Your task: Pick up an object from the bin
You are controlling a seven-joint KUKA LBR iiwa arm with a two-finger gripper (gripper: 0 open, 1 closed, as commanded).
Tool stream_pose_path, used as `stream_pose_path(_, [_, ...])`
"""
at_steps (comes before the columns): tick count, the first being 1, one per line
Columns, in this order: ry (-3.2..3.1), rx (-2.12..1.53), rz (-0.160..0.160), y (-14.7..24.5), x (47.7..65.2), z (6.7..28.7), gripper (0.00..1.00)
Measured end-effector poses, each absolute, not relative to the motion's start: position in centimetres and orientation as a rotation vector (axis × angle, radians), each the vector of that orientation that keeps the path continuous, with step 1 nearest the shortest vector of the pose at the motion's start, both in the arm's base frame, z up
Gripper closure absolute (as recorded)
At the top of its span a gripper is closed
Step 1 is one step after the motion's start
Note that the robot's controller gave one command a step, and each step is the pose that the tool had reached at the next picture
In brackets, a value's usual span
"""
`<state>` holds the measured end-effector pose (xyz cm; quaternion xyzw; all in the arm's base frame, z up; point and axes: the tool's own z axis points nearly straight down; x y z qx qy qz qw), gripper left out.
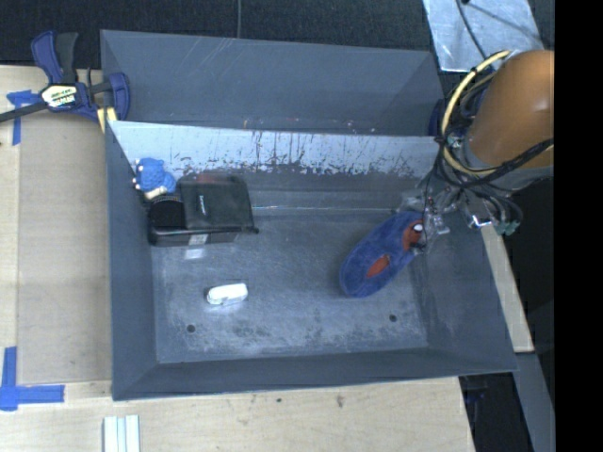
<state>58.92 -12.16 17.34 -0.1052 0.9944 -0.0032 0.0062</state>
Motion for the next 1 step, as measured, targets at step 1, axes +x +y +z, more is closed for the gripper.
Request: stream_pose_path(1, [3.109, -0.329, -0.007, -11.46, 62.8, 27.11, 1.0])
